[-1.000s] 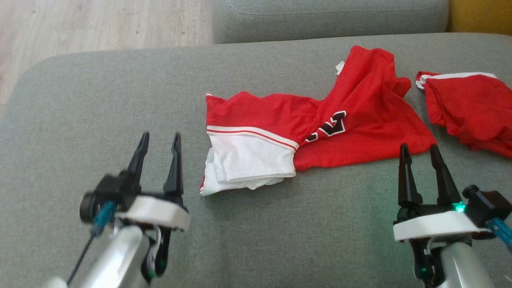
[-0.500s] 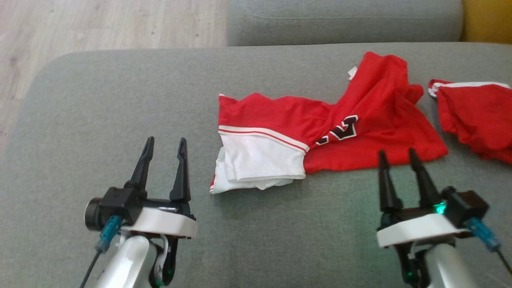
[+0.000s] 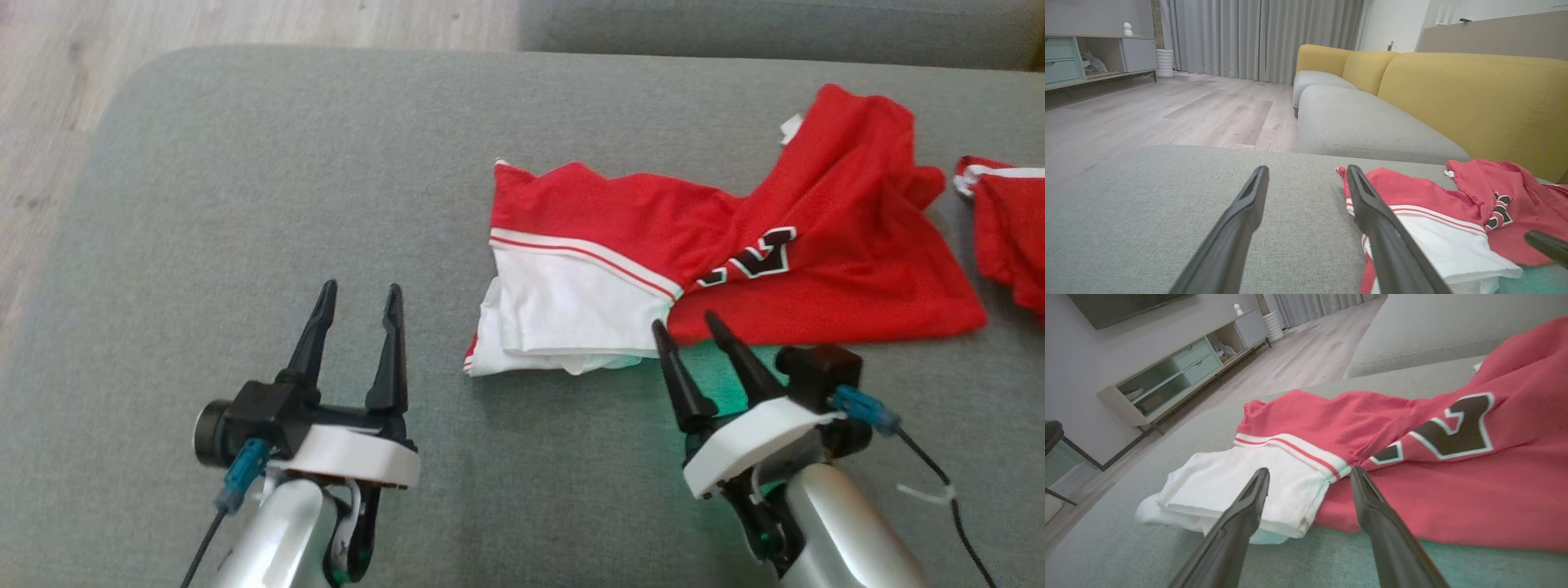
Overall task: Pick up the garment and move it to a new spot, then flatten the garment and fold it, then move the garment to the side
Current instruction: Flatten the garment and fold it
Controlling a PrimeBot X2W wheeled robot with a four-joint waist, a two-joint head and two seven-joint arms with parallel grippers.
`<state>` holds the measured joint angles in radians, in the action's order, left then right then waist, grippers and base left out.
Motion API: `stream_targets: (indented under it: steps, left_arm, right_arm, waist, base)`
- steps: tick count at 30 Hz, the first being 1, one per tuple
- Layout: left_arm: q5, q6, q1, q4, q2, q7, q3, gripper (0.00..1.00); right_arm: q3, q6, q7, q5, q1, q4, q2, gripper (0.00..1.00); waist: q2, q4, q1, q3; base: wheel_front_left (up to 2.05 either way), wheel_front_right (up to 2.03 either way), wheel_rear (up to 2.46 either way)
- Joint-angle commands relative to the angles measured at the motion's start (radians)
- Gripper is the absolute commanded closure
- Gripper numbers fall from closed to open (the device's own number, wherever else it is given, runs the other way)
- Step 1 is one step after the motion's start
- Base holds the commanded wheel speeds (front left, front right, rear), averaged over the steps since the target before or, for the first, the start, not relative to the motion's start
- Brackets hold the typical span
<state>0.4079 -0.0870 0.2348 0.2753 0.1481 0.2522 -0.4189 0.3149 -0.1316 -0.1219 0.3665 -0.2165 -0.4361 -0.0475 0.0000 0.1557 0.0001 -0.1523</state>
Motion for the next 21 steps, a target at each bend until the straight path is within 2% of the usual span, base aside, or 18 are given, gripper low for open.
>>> stream_targets:
  steps: [1, 11, 12, 13, 14, 21]
  left_arm:
    - [-0.01, 0.003, 0.047, -0.026, 0.005, 0.009, 0.039, 0.0]
    - [-0.041, 0.026, 0.058, -0.008, -0.024, 0.009, 0.058, 0.0]
    - [-0.044, 0.028, 0.058, -0.007, -0.026, 0.009, 0.06, 0.0]
    - [-0.046, 0.03, 0.058, -0.007, -0.028, 0.009, 0.062, 0.0]
    - [-0.049, 0.031, 0.057, -0.005, -0.03, 0.009, 0.063, 0.0]
    - [-0.062, 0.04, 0.045, 0.01, -0.039, 0.01, 0.076, 0.0]
  right_arm:
    - [0.028, 0.001, 0.002, 0.009, -0.03, 0.019, -0.003, 0.0]
    - [0.107, 0.001, 0.044, 0.136, -0.116, -0.121, -0.003, 0.0]
    - [0.112, 0.001, 0.043, 0.141, -0.122, -0.13, -0.003, 0.08]
    - [0.116, 0.001, 0.042, 0.145, -0.128, -0.138, -0.003, 0.56]
    - [0.12, 0.001, 0.033, 0.144, -0.136, -0.143, -0.003, 1.0]
    - [0.145, 0.001, -0.02, 0.161, -0.172, -0.136, -0.003, 1.0]
  waist:
    - [0.0, 0.011, -0.0001, -0.01]
    - [0.0, 0.043, -0.0001, -0.025]
    - [0.0, 0.044, -0.0001, -0.026]
    - [0.0, 0.045, -0.0001, -0.027]
    - [0.0, 0.045, -0.0001, -0.026]
    - [0.0, 0.037, -0.0001, 0.003]
  base:
    - [0.0, 0.0, 0.0]
    - [0.0, 0.0, 0.0]
    - [0.0, 0.0, 0.0]
    - [0.0, 0.0, 0.0]
    - [0.0, 0.0, 0.0]
    - [0.0, 0.0, 0.0]
